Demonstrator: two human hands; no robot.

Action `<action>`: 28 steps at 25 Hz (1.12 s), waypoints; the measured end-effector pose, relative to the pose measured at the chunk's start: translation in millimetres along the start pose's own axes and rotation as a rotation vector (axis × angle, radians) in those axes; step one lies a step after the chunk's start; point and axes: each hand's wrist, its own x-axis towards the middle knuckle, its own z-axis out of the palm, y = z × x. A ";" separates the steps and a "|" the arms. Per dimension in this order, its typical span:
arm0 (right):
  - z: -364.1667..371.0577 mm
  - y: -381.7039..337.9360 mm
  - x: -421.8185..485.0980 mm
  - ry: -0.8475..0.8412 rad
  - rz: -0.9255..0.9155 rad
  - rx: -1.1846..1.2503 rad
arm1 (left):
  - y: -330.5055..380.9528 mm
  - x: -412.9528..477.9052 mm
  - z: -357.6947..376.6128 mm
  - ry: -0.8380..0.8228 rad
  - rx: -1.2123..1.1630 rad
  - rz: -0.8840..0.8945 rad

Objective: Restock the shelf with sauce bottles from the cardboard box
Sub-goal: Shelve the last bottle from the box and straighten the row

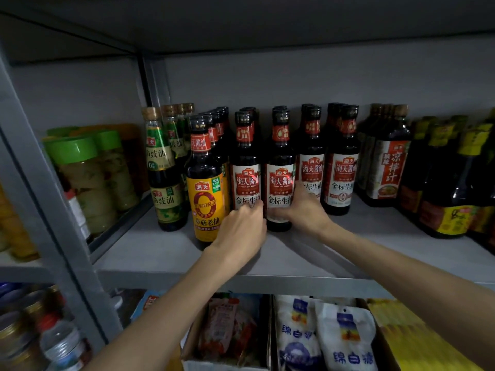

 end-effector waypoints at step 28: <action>-108.8 83.3 10.8 0.043 0.238 -0.100 | 98.7 76.0 37.8 -0.323 -0.056 0.095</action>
